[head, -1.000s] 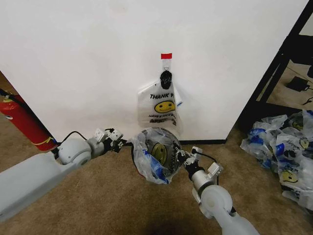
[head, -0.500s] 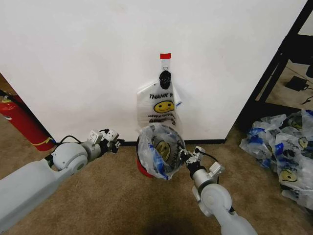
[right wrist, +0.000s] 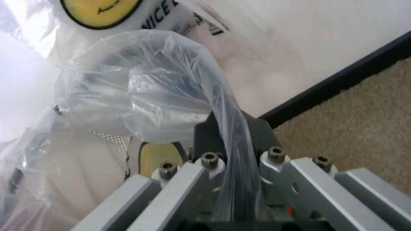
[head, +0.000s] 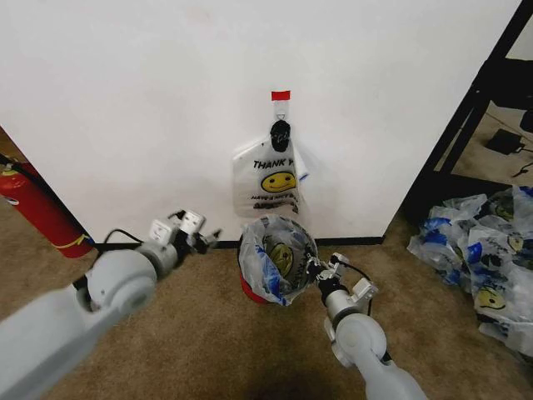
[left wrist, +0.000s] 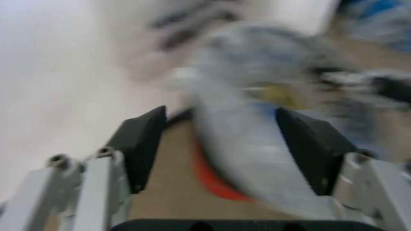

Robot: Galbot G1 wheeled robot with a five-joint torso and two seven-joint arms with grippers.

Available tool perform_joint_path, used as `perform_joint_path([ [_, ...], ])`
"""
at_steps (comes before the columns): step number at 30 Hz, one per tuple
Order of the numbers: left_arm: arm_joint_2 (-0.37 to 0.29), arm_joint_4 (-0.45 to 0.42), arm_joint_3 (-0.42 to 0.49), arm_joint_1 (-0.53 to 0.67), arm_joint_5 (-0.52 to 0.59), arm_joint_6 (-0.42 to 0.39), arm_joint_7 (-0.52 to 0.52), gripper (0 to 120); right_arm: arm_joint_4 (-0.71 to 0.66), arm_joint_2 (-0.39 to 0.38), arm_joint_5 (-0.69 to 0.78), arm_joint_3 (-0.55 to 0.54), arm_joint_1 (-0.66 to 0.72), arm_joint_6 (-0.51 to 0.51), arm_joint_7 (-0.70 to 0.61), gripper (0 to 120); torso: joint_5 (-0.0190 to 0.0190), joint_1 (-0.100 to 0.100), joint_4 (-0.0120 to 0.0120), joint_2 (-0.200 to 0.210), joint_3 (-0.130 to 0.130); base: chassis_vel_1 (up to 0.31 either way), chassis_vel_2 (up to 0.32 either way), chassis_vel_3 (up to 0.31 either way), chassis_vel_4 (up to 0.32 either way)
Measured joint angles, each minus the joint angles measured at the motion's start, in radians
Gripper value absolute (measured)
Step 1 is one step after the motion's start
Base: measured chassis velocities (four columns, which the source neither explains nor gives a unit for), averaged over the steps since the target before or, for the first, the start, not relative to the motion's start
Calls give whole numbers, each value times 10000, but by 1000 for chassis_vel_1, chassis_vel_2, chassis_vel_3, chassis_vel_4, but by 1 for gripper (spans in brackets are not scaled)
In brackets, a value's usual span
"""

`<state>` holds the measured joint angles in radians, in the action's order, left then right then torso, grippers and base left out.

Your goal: Pick up the garbage bag from the wall and place it over the trash bin.

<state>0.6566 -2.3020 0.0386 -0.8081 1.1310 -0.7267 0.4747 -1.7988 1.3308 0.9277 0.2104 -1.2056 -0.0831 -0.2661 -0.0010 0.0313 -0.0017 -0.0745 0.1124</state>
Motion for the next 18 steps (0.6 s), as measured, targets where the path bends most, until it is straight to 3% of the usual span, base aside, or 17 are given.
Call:
perform_joint_path([
  [7,511,-280,352,350,1551,-142,680,98,22,-30,-142,-8,-42,-1,-3,1,-1,0,3,0,0,0,0,0,0],
  [18,1027,717,825,541,1582,-127,684,94,-90,42,-161,-80,-80,-42,7,1,-2,0,2,0,0,0,0,0,0],
])
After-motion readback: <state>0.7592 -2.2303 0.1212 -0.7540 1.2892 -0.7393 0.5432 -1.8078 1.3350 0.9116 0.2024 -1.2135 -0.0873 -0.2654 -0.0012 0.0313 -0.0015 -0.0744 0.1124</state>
